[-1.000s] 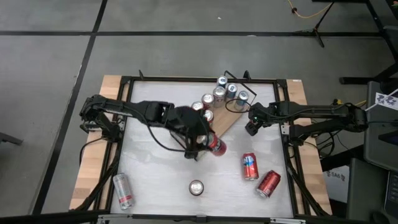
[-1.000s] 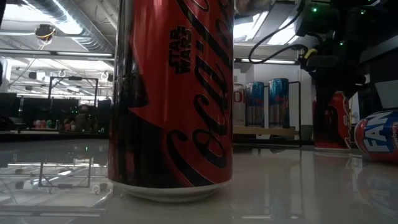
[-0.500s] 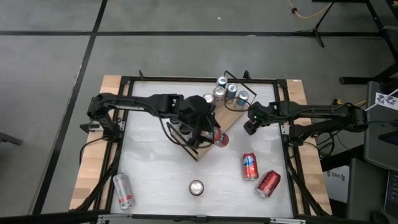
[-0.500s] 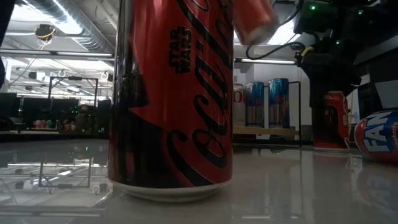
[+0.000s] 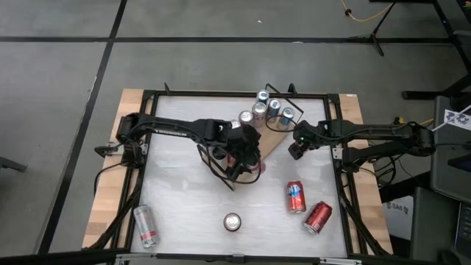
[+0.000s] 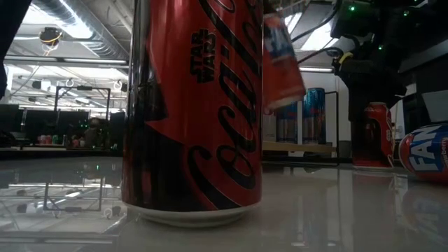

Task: Place canned beverage on shelf
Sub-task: Put the orange soda can on the shelf aligned with the other orange soda cans

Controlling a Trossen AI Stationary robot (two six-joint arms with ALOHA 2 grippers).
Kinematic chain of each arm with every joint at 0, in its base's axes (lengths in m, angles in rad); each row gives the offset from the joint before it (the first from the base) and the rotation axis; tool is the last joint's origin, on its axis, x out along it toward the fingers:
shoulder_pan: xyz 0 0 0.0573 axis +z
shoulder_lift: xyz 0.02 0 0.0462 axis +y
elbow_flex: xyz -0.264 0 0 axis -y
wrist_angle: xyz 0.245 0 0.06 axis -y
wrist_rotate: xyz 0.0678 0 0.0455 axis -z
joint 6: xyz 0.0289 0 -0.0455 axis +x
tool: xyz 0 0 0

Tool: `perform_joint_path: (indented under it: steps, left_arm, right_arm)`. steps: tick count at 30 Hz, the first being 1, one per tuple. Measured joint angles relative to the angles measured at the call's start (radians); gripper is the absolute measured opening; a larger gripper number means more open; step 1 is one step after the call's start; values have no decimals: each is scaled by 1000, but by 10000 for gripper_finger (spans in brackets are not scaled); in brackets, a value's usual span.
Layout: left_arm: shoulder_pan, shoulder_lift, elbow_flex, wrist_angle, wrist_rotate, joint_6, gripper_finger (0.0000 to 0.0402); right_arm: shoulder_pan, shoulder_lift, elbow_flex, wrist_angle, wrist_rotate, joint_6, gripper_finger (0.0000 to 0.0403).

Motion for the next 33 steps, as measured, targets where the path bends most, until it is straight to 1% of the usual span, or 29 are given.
perform_joint_path:
  steps: [8,15,20,33]
  left_arm:
    - [0,39,-1,-91,1,15,275]
    - [1,58,-1,-115,-8,50,275]
    - [2,58,-1,-132,-47,53,275]
    - [3,56,-1,-156,-50,53,275]
  right_arm:
    - [0,0,0,1,0,0,390]
    - [0,0,0,0,0,0,390]
    - [0,0,0,0,0,0,390]
    - [0,0,0,0,0,0,390]
